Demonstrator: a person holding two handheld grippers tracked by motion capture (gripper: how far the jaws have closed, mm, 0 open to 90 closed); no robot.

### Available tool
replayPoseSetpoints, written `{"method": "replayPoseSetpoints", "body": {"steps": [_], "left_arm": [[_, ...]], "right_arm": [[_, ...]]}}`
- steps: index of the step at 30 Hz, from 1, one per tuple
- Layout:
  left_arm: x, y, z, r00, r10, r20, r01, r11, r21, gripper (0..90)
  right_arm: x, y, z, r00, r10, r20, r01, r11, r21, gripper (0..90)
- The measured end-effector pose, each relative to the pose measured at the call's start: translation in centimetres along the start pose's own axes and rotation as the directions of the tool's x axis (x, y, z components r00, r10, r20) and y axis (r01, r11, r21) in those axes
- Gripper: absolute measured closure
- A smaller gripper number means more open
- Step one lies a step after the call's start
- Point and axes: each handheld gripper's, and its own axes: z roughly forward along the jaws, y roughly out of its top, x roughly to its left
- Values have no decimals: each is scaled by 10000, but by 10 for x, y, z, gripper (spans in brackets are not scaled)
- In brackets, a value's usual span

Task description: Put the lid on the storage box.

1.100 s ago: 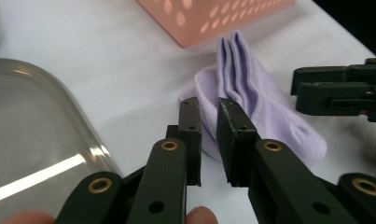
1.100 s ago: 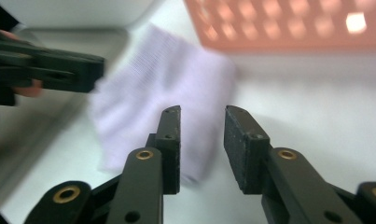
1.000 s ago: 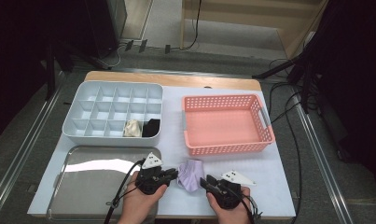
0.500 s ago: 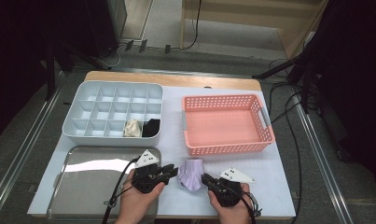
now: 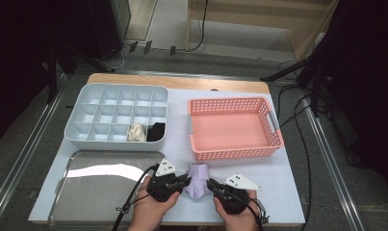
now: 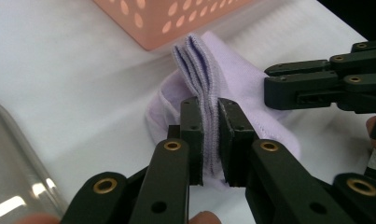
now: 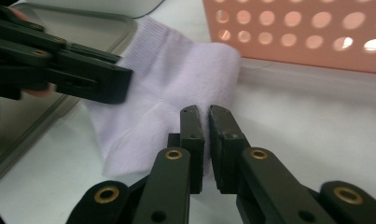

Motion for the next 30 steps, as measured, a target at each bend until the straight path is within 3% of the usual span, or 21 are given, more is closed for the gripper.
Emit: {"method": "replayPoseSetpoints", "body": {"steps": [2,5,10,13,18,22,25,30], "left_arm": [[2,-1,3,9999,-78,-112,79,9998,173,826],[7,-7,10,9994,-342,-101,344,9990,301,822],[6,-6,9,9996,-225,-169,230,9993,305,817],[6,-7,8,9996,-223,-179,228,9993,289,809],[8,-6,7,9995,-260,-200,265,9994,234,768],[9,-4,1,9990,-433,-57,433,9991,-6,683],[7,0,-5,9989,-468,2,467,9986,-249,646],[2,3,-10,9994,-349,-11,348,9973,-642,692]], "right_arm": [[-1,0,1,10000,42,31,-42,10000,23,828],[-2,-2,0,9985,107,529,-108,9999,9,742],[-4,-5,-5,9957,820,442,-810,9964,-247,667],[-4,-9,1,9930,1120,372,-1124,9936,85,654],[-5,-9,5,9913,1311,67,-1313,9910,267,842],[-4,-7,3,9954,954,95,-957,9949,309,854],[-3,-6,2,9955,940,90,-942,9952,260,854],[-3,-4,1,9965,830,71,-831,9962,247,854]]}}
